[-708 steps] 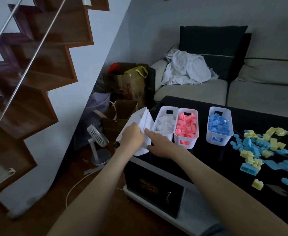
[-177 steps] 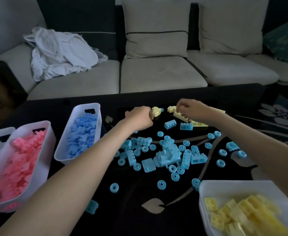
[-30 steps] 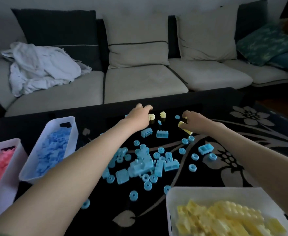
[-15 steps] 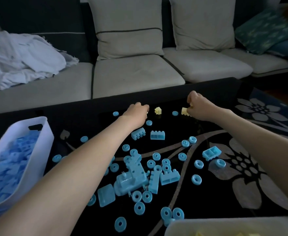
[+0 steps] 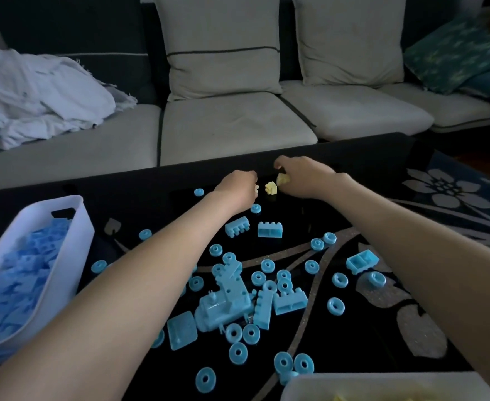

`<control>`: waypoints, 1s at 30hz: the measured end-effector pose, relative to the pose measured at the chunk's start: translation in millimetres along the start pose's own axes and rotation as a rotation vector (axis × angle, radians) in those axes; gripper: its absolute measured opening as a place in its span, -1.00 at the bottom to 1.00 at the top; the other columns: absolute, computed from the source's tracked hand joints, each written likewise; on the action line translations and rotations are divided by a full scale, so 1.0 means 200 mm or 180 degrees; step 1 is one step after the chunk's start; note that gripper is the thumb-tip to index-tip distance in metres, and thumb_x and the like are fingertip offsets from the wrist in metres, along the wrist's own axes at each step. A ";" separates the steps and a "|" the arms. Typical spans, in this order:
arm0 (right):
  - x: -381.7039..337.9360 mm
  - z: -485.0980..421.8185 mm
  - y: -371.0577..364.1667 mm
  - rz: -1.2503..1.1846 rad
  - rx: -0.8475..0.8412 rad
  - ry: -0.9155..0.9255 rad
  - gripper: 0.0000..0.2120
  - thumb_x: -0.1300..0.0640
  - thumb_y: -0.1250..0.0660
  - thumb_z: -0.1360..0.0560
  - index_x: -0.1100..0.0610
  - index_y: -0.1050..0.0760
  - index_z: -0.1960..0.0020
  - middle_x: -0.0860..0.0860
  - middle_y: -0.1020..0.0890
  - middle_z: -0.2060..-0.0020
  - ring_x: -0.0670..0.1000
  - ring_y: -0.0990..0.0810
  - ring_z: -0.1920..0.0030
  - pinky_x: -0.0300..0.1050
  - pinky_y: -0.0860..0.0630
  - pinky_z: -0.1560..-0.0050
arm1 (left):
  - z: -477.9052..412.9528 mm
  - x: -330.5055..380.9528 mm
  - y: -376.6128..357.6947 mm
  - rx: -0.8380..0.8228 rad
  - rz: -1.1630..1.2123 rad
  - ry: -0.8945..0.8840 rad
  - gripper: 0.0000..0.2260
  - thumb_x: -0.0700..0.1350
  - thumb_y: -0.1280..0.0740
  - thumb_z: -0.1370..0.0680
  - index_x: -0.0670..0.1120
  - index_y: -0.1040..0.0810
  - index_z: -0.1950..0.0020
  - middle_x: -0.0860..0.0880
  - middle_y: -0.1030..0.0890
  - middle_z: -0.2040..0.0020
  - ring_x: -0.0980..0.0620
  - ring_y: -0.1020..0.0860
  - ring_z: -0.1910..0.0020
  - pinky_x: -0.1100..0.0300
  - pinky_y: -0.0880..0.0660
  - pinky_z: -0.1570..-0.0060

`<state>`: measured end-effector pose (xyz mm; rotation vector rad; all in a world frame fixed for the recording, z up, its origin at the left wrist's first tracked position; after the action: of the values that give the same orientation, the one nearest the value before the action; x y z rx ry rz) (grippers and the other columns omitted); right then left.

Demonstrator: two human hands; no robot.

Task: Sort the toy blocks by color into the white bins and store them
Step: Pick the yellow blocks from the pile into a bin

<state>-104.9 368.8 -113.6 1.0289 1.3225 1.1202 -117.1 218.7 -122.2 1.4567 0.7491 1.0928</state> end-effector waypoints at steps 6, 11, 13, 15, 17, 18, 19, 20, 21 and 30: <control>-0.14 -0.04 -0.05 0.0947 -0.0370 0.0019 -0.57 0.04 -0.33 -0.50 0.04 -0.38 -0.35 0.06 -0.51 -0.20 0.11 -0.51 -0.18 -0.02 -0.50 -0.04 | 0.05 -0.04 0.03 0.0104 -0.0098 0.0060 -0.71 -0.13 -0.20 -0.62 -0.15 -0.43 -0.32 -0.15 -0.52 -0.19 -0.11 -0.51 -0.12 0.11 -0.45 0.01; -0.17 0.06 0.00 0.1136 -0.0095 0.0095 -0.71 0.13 -0.23 -0.53 0.12 -0.42 -0.24 0.06 -0.54 -0.09 0.11 -0.56 -0.07 -0.08 -0.42 0.15 | 0.19 -0.04 0.12 0.0139 0.0108 0.0001 -0.71 -0.12 -0.23 -0.61 -0.14 -0.44 -0.32 -0.12 -0.52 -0.20 -0.08 -0.51 -0.13 0.14 -0.44 -0.04; -0.17 0.14 0.05 0.1107 0.0049 0.0140 -0.74 0.13 -0.20 -0.53 0.13 -0.42 -0.20 0.05 -0.54 -0.07 0.12 -0.55 -0.06 -0.08 -0.40 0.16 | 0.26 -0.02 0.15 0.0147 0.0235 -0.0064 -0.70 -0.11 -0.23 -0.61 -0.12 -0.44 -0.33 -0.11 -0.53 -0.19 -0.07 -0.52 -0.12 0.13 -0.46 -0.05; -0.17 0.25 0.13 0.0978 0.0163 0.0165 -0.78 0.13 -0.18 -0.53 0.12 -0.43 -0.15 0.05 -0.54 -0.04 0.11 -0.54 -0.03 -0.08 -0.38 0.18 | 0.37 0.02 0.19 0.0120 0.0336 -0.0141 -0.70 -0.11 -0.24 -0.60 -0.10 -0.44 -0.34 -0.10 -0.53 -0.18 -0.06 -0.52 -0.10 0.10 -0.48 -0.09; -0.16 0.39 0.22 0.0772 0.0231 0.0146 -0.80 0.12 -0.17 -0.51 0.09 -0.45 -0.10 0.03 -0.55 0.00 0.09 -0.52 0.04 -0.08 -0.39 0.19 | 0.47 0.07 0.22 0.0070 0.0457 -0.0240 -0.70 -0.10 -0.25 -0.60 -0.08 -0.45 -0.33 -0.09 -0.55 -0.17 -0.05 -0.54 -0.07 0.08 -0.50 -0.10; -0.15 0.48 0.26 0.0654 0.0227 0.0107 -0.81 0.11 -0.18 -0.50 0.07 -0.46 -0.09 0.01 -0.54 0.03 0.07 -0.51 0.07 -0.09 -0.39 0.19 | 0.54 0.10 0.23 0.0023 0.0521 -0.0306 -0.70 -0.08 -0.24 -0.60 -0.06 -0.46 -0.32 -0.08 -0.55 -0.16 -0.03 -0.54 -0.06 0.10 -0.50 -0.07; -0.15 0.55 0.29 0.0538 0.0199 0.0086 -0.81 0.09 -0.19 -0.50 0.05 -0.46 -0.08 -0.02 -0.53 0.06 0.05 -0.49 0.08 -0.09 -0.40 0.19 | 0.61 0.13 0.24 -0.0020 0.0566 -0.0366 -0.71 -0.07 -0.24 -0.60 -0.05 -0.46 -0.32 -0.07 -0.55 -0.16 -0.02 -0.54 -0.05 0.13 -0.50 -0.04; -0.14 0.63 0.32 0.0422 0.0151 0.0081 -0.81 0.07 -0.20 -0.50 0.02 -0.47 -0.08 -0.05 -0.50 0.10 0.03 -0.48 0.09 -0.10 -0.41 0.17 | 0.67 0.16 0.24 -0.0068 0.0604 -0.0447 -0.70 -0.07 -0.25 -0.60 -0.03 -0.46 -0.33 -0.05 -0.55 -0.17 0.00 -0.54 -0.05 0.17 -0.48 -0.01; -0.13 0.73 0.35 0.0287 0.0096 0.0072 -0.82 0.05 -0.22 -0.49 -0.01 -0.47 -0.08 -0.07 -0.48 0.12 0.01 -0.47 0.08 -0.11 -0.42 0.15 | 0.75 0.20 0.25 -0.0122 0.0646 -0.0539 -0.70 -0.06 -0.26 -0.60 -0.02 -0.46 -0.33 -0.04 -0.55 -0.17 0.02 -0.53 -0.06 0.20 -0.46 0.01; -0.14 1.39 0.39 -0.0551 -0.0225 0.0171 -0.89 0.00 -0.32 -0.47 -0.09 -0.53 0.00 -0.19 -0.54 0.14 -0.21 -0.50 0.17 -0.34 -0.37 0.25 | 1.24 0.42 0.21 -0.0786 0.0696 -0.1138 -0.66 0.00 -0.33 -0.54 0.03 -0.48 -0.32 0.05 -0.55 -0.11 0.14 -0.49 0.02 0.31 -0.38 0.10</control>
<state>172.1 372.2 -29.2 0.8212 1.3771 1.0618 137.2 190.4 -53.8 1.4876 0.1989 1.0084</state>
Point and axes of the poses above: each hand's wrist, its own z-axis away from the middle knuckle, its own y-axis out of the back of the hand, x = y × z, the point moved 1 cm from there along -z, towards the middle knuckle
